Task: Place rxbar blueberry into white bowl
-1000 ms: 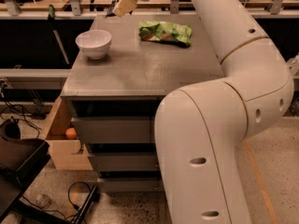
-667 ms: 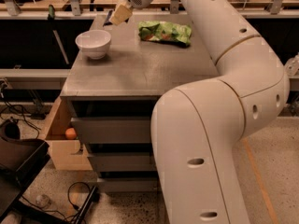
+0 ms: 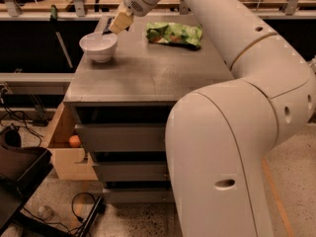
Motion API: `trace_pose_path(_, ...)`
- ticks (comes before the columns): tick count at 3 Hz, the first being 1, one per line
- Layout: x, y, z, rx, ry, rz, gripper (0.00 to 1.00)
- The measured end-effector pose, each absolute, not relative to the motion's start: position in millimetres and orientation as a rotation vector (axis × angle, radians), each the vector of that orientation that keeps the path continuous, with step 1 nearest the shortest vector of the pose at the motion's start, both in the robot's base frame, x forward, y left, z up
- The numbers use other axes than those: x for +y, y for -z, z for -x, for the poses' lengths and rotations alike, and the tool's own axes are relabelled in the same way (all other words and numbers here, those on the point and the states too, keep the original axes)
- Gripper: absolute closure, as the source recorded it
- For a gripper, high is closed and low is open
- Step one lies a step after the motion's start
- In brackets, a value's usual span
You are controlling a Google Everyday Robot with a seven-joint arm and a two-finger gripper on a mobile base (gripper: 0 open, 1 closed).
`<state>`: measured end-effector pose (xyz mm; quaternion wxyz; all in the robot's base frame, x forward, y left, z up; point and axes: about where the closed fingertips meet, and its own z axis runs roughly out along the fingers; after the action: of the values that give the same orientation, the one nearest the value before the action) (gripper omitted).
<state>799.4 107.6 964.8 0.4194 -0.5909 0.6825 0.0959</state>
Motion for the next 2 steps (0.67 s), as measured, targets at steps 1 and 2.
trace_pose_path(1, 117.5, -964.4, -787.6, 1.688, -0.247, 1.515, 1.00)
trace_pose_path(2, 130.2, -956.7, -781.4, 1.679, -0.263, 1.556, 1.00)
